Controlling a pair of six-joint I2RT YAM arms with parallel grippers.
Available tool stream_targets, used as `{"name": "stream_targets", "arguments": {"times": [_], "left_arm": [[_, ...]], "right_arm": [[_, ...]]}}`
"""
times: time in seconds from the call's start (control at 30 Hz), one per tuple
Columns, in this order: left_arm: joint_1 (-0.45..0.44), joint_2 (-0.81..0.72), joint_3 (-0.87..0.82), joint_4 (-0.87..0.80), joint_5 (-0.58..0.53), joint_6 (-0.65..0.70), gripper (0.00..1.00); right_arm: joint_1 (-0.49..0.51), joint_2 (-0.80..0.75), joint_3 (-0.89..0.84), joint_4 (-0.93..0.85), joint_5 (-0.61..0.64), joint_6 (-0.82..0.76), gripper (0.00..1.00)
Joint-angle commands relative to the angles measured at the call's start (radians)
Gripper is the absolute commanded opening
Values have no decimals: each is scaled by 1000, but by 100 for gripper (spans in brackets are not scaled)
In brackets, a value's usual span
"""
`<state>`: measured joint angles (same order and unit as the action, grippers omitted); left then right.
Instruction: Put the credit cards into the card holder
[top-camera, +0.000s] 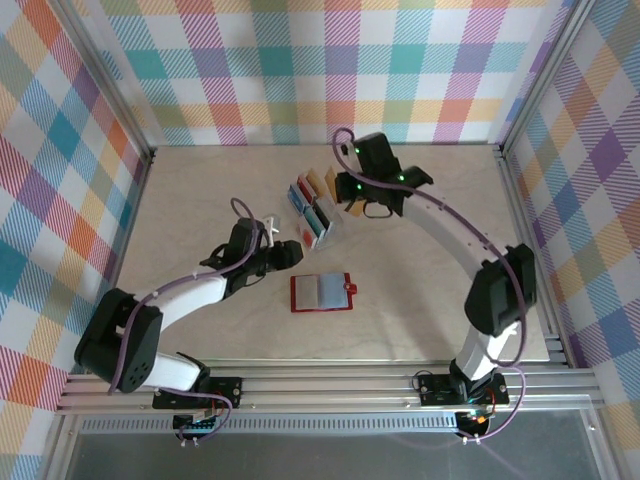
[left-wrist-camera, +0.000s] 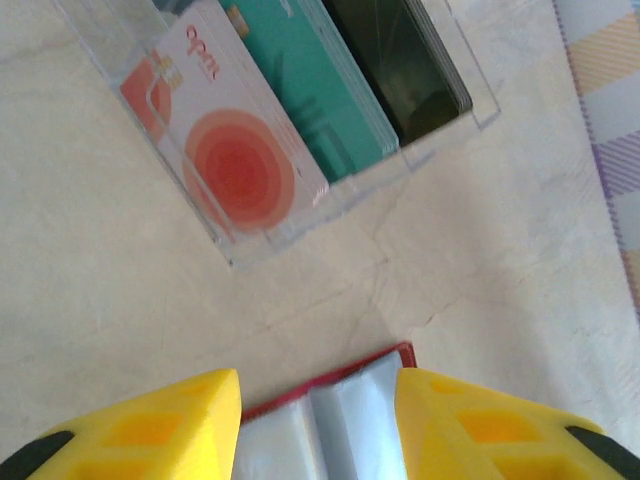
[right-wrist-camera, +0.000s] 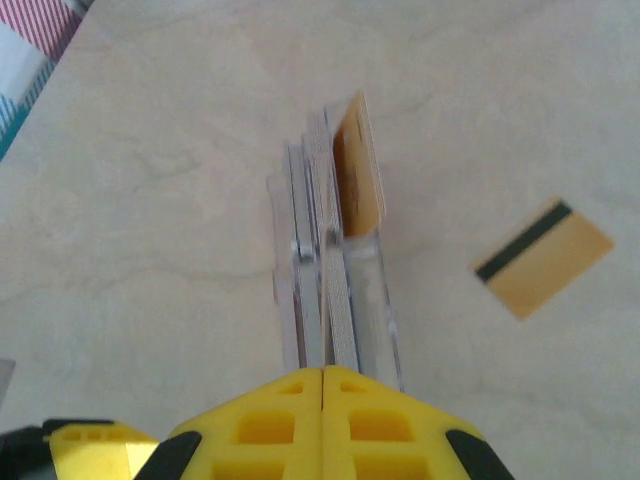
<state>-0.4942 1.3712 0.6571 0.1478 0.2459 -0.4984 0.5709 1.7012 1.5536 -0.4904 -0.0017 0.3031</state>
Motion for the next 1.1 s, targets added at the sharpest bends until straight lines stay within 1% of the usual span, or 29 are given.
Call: {"name": "stream_targets", "arguments": {"times": [0.0,0.07,0.13,0.23,0.3,0.4,0.53,0.63,0.93,1.07], "left_arm": [[-50,-53,-42,-64,-125,62,46],[-82,-73,-65,-76,-177,72,46],[-104,-84,-88,-73,-207,75,46],[-123,-74,-102,-71,-240,81,46],[-128,-60,-108,-56,-231,83,46],[-136,-40,-114,-26,-203,87,42],[-145,10,-94,-13,-197,95,38],[-148,57,-73,-9,-199,98,33],[-159,110,-120,45,-213,94,28],[-162,120,-138,59,-224,91,26]], "right_arm": [[12,-119,-198,132,-67,90,0],[19,-192,-333,187,-73,117,0],[25,-269,-462,236,-101,144,0],[56,-353,-602,286,-121,191,0],[87,-385,-675,326,-134,217,0],[113,-374,-754,392,-190,265,0],[144,-330,-827,475,-227,298,0],[150,-307,-858,517,-252,316,0],[150,-253,-882,585,-321,340,0],[150,-224,-873,580,-319,341,0]]}}
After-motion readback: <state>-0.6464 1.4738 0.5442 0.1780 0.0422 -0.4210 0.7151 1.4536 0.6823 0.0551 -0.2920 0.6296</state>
